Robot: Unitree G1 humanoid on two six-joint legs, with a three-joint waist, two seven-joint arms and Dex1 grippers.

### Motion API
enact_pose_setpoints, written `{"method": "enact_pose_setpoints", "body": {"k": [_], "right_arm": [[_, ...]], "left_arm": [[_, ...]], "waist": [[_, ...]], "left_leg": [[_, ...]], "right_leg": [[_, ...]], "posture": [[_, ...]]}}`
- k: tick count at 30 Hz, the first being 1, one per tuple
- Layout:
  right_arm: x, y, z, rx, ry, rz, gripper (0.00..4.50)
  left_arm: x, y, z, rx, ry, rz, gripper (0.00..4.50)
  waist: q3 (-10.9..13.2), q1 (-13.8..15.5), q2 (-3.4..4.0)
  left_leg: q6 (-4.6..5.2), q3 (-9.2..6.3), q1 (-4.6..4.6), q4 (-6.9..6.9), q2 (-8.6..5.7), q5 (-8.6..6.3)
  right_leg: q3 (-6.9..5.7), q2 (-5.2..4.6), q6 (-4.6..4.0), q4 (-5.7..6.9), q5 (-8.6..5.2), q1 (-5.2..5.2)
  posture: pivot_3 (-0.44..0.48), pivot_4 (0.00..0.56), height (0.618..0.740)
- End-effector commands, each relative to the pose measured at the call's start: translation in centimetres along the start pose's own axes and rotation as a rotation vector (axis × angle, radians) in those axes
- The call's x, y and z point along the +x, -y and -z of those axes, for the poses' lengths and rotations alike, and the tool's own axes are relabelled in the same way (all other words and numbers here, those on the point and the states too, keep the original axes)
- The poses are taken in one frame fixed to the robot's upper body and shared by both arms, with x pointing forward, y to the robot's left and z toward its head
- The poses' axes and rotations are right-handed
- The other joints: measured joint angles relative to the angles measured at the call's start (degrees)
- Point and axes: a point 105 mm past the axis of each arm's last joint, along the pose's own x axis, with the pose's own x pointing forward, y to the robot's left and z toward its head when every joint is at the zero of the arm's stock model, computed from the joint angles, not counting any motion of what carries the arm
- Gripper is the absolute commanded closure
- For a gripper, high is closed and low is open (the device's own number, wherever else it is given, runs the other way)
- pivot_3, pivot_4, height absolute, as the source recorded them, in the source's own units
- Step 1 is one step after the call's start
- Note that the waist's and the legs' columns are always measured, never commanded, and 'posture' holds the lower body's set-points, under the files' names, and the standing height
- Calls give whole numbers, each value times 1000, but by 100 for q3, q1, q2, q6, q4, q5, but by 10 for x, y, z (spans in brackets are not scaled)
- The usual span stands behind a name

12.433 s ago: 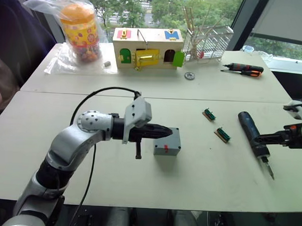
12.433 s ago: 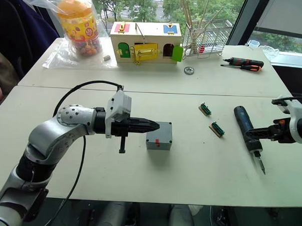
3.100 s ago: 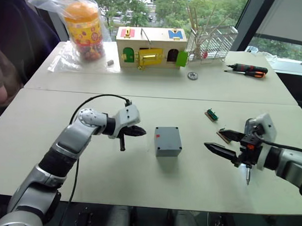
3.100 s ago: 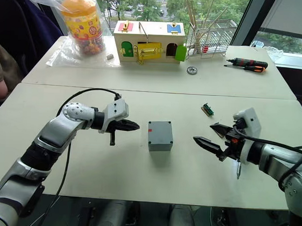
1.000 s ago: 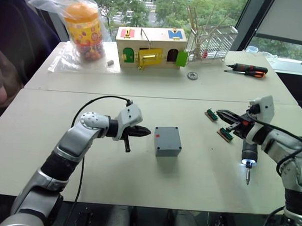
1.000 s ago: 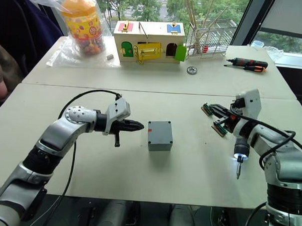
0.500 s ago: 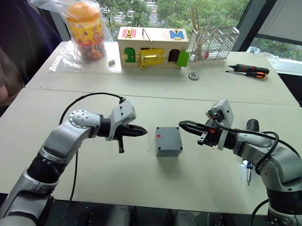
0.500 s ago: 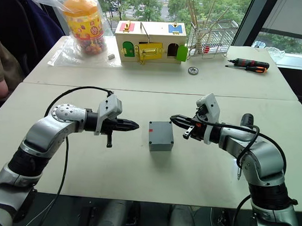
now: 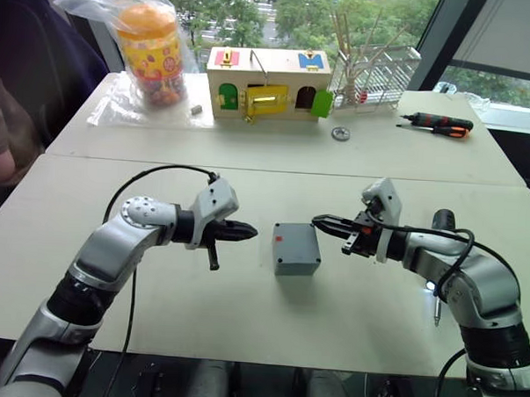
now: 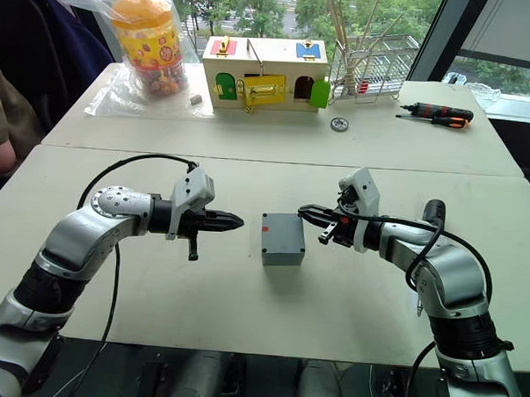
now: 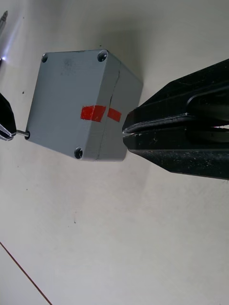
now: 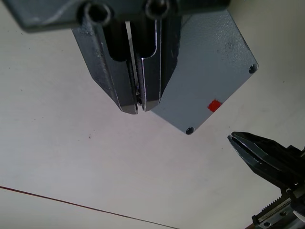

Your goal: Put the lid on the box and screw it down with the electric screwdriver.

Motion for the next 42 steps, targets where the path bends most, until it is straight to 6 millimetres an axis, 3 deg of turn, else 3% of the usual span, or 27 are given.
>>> {"method": "enact_pose_setpoints", "body": {"k": [1, 8, 11, 16, 21, 22, 25, 28, 30, 32, 38, 42], "right_arm": [[0, 0, -8, -39, 22, -2, 4447], [3, -1, -6, -41, 16, -11, 4447], [4, -1, -6, -43, 15, -11, 3246], [-7, 12, -13, -53, 28, 49, 792], [-51, 43, -40, 13, 111, 214, 792], [-63, 51, -42, 13, 89, 261, 792], [-97, 71, -44, 17, -31, 371, 30], [-126, 86, -45, 67, -161, 463, 30], [-148, 97, -29, 175, -314, 547, 30], [-165, 94, -7, 328, -447, 546, 30], [-180, 85, 20, 627, -533, 501, 30], [-175, 84, 25, 719, -548, 493, 30]], "left_arm": [[-1, 0, -11, 42, 29, -5, 4500], [1, -1, -9, 42, 31, -10, 4500], [2, -1, -9, 43, 32, -9, 4500], [4, 0, -11, 46, 46, -1, 4500], [6, 4, -26, 61, 102, 31, 4500], [6, 5, -28, 70, 109, 43, 4500], [11, 11, -34, 116, 111, 78, 4500], [17, 21, -43, 151, 136, 123, 4500], [21, 31, -49, 173, 156, 163, 4500], [23, 40, -51, 190, 170, 196, 4500], [25, 51, -46, 208, 158, 208, 4500], [24, 56, -43, 206, 151, 200, 4500]], "waist": [[0, 1, 0], [0, 1, 0], [0, 1, 0], [0, 3, 0], [0, 27, 0], [0, 22, 0], [0, 9, 0], [1, -3, 1], [1, -7, 2], [0, 4, 0], [0, -34, 3], [0, -43, 3]], "left_leg": [[0, 0, 0, 0, 0, 0], [0, 0, 0, 0, 0, 0], [0, 0, 0, 0, 0, 0], [0, 0, 0, 0, 0, 0], [0, 0, -1, 1, -1, 0], [0, 0, -3, 2, -2, 0], [0, -1, -3, 2, -1, 0], [1, 2, -1, -4, 1, 0], [1, 7, -2, -3, 1, 0], [1, 5, -2, -5, 2, -1], [3, 9, 0, -2, 3, -1], [3, 7, -2, -2, 3, -2]], "right_leg": [[0, 0, 0, 0, 0, 0], [0, 0, 0, 0, 0, 0], [0, 0, 0, 0, 0, 0], [0, 0, 0, 0, 0, 0], [0, -2, 0, 0, 0, 1], [0, -3, 0, 0, 0, 1], [-1, -2, 0, -1, 0, 1], [0, -1, 0, -3, 0, -1], [4, -3, 0, -3, 0, -5], [6, -3, -1, -5, 0, -6], [10, -6, -4, -5, 1, -6], [9, -7, -4, -6, 1, -8]], "posture": [[0, 150, 706], [0, 150, 706], [0, 150, 706], [0, 150, 706], [0, 150, 706], [0, 150, 706], [0, 150, 706], [0, 150, 706], [0, 150, 706], [0, 150, 706], [0, 150, 706], [0, 150, 706]]}}
